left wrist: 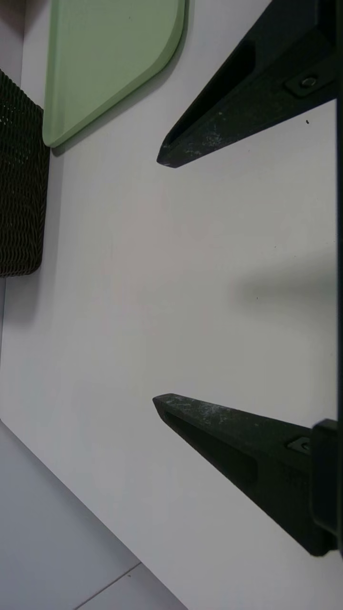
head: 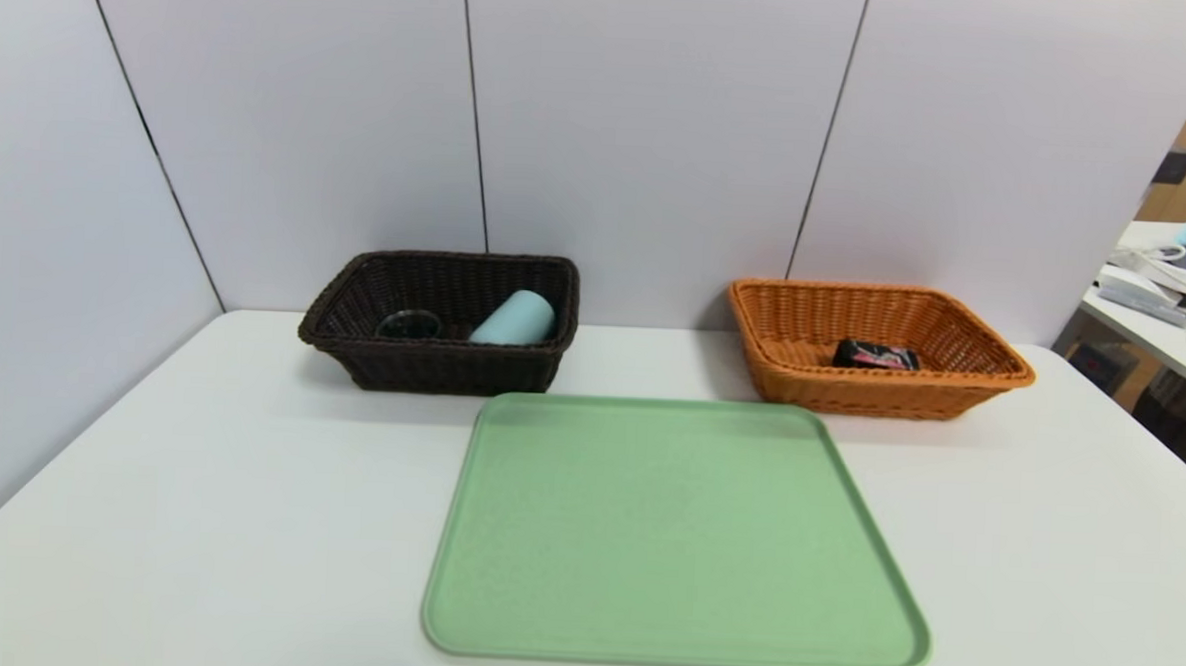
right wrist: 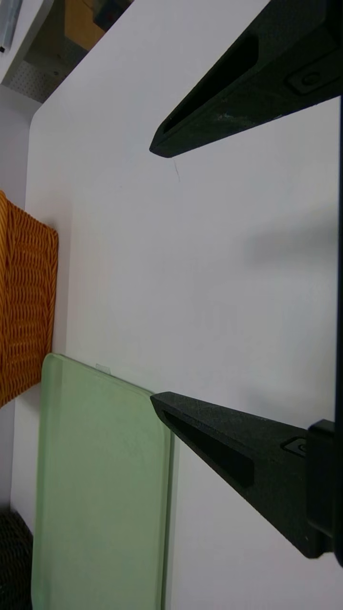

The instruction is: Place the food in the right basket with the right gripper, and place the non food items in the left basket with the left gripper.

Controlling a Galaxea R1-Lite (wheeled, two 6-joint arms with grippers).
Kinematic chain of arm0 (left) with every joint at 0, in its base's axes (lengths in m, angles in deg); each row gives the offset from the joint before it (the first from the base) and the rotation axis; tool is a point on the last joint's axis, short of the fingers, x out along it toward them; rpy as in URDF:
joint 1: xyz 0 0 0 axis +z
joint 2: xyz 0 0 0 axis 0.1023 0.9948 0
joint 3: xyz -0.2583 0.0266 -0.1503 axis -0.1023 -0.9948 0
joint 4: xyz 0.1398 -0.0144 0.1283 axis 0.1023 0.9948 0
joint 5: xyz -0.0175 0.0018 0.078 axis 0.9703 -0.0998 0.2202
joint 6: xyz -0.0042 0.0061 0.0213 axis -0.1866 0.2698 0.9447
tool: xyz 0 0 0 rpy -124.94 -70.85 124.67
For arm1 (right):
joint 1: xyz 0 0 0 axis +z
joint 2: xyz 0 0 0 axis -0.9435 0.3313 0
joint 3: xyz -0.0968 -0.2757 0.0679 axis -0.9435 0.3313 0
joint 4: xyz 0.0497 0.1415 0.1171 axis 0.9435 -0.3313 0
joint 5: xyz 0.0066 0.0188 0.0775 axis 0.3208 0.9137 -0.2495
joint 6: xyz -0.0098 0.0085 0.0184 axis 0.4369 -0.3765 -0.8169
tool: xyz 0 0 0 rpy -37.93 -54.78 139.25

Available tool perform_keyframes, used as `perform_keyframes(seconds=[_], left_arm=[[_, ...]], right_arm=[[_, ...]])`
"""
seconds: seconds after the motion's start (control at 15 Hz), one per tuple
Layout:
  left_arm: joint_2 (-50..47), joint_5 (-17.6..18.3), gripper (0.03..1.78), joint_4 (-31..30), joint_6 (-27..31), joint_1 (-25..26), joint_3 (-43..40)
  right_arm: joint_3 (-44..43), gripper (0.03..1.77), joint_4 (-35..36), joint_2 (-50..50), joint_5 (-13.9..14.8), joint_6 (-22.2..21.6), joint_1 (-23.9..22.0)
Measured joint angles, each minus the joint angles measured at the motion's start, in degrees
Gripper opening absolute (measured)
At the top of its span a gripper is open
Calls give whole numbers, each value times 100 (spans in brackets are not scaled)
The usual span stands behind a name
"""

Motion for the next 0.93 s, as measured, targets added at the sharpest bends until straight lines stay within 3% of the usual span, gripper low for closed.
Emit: perform_keyframes(seconds=[0.2,0.47,0.53,0.93], left_arm=[[0,0,115,0,-11,0,0],[0,0,66,4,-5,0,0],[0,0,4,4,-2,0,0],[0,0,4,2,1,0,2]], right_arm=[[0,170,0,0,0,2,0],[0,170,0,0,-13,4,0],[0,170,-5,0,-18,2,0],[-6,170,-16,0,-2,-18,0]])
